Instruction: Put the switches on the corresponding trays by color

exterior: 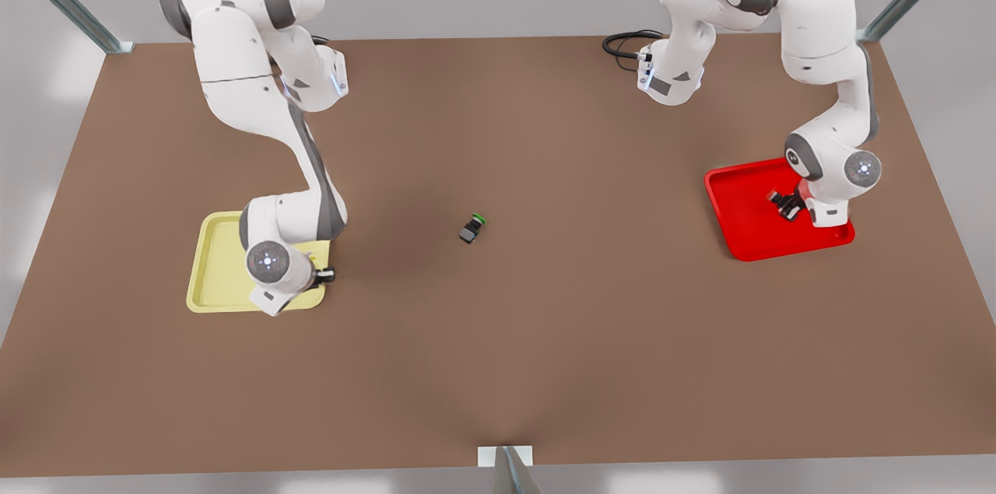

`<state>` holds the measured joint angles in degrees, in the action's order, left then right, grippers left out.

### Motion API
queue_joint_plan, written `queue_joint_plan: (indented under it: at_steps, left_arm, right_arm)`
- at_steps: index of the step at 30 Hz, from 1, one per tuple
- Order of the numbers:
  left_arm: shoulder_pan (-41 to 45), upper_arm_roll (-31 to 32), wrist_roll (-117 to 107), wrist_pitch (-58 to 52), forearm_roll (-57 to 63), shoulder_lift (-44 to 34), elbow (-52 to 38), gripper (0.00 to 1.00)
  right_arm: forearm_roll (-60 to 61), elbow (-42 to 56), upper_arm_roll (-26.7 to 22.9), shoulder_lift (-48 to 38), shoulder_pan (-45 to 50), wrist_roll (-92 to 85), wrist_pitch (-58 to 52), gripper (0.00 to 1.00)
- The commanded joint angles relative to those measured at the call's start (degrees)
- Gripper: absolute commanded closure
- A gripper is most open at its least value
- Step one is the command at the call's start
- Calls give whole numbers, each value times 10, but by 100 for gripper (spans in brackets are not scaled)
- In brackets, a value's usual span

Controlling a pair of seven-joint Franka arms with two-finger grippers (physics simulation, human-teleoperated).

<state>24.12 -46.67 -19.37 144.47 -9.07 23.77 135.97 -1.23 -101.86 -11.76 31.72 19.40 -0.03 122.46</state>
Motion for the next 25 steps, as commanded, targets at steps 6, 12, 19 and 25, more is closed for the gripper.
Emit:
queue_joint_plan:
  at_steps: [6,12,19,25]
  left_arm:
    - [7,2,-1,-55,-10,-14,-43,0]
    - [25,157,44,-400,33,-6,-475,0]
    - [-203,535,147,-510,208,-73,-598,0]
    - [-203,535,144,-510,208,-72,-598,0]
  right_arm:
    - [-2,-76,-15,-43,-38,-68,2,51]
    - [-2,-86,-15,-43,-49,-75,23,12]
    - [-1,27,-16,-170,-72,-151,-125,0]
    - [-3,165,-1,-242,-140,-63,-313,0]
